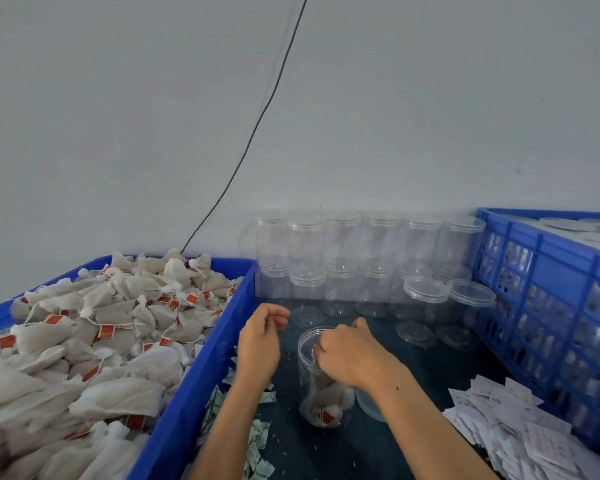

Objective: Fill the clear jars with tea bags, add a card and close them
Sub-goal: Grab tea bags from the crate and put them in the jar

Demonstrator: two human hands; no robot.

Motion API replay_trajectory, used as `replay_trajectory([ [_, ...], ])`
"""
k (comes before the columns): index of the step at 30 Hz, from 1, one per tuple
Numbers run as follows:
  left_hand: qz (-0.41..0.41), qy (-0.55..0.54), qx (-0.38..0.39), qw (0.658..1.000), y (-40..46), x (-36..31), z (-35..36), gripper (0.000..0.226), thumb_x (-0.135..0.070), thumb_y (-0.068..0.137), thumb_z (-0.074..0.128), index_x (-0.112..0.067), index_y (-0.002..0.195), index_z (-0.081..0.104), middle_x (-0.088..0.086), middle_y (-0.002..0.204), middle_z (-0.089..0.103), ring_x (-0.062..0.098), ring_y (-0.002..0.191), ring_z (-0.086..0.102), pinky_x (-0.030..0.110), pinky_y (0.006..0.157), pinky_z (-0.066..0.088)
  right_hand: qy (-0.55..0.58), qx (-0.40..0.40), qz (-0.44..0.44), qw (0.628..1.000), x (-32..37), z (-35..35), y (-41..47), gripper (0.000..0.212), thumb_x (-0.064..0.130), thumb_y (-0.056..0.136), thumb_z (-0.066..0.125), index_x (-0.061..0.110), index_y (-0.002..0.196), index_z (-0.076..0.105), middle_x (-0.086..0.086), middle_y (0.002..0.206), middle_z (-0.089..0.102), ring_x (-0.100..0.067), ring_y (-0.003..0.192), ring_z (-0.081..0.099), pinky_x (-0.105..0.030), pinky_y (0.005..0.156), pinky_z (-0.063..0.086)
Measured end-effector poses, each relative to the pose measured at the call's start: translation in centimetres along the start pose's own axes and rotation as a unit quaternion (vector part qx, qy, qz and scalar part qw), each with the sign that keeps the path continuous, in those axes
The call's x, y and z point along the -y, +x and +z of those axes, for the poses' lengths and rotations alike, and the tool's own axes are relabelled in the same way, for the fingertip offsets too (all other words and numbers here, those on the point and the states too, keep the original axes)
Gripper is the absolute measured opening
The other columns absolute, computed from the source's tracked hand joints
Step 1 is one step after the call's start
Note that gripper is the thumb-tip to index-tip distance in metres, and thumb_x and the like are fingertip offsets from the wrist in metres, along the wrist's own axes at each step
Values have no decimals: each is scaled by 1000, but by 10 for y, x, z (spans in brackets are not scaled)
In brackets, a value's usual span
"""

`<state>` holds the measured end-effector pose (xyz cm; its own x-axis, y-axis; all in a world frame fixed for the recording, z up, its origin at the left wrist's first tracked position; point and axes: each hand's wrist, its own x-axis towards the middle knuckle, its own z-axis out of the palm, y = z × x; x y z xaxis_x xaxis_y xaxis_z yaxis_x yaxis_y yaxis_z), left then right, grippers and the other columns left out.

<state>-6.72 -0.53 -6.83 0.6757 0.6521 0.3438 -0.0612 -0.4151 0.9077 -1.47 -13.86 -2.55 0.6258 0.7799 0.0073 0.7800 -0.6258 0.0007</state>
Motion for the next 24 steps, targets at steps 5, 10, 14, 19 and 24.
replay_trajectory([
  [5,-30,127,49,990,-11,42,-22,42,21,85,38,-16,91,57,0,97,59,16,97,57,14,75,43,78,-69,-21,994,-2,-4,-6,28,11,95,37,17,88,64,4,84,65,-16,90,55,-39,113,21],
  [10,-15,351,137,926,-23,71,-21,36,-10,98,50,-23,131,54,-6,129,54,11,116,51,27,99,44,285,-368,3,885,-22,44,-32,40,-9,87,48,24,99,67,17,98,64,-3,97,55,-24,91,41],
  [14,-10,404,162,900,-22,71,-19,51,-31,91,63,-27,139,46,-6,140,46,15,130,40,31,108,35,337,-441,6,832,-26,85,-46,54,-17,76,44,26,99,67,24,112,61,-7,109,54,-24,88,43],
  [19,-21,382,160,910,-24,70,-24,43,-24,86,72,-29,126,58,-7,126,57,9,110,54,23,91,45,367,-456,15,810,-22,98,-44,56,-16,79,43,25,112,63,21,125,56,-10,109,57,-17,85,44],
  [24,-43,346,144,926,-27,64,-26,37,-18,90,67,-26,125,59,-14,87,62,-3,74,56,12,64,46,402,-434,17,806,-21,101,-50,67,-19,83,48,38,118,52,24,123,48,-7,107,56,-18,86,46],
])
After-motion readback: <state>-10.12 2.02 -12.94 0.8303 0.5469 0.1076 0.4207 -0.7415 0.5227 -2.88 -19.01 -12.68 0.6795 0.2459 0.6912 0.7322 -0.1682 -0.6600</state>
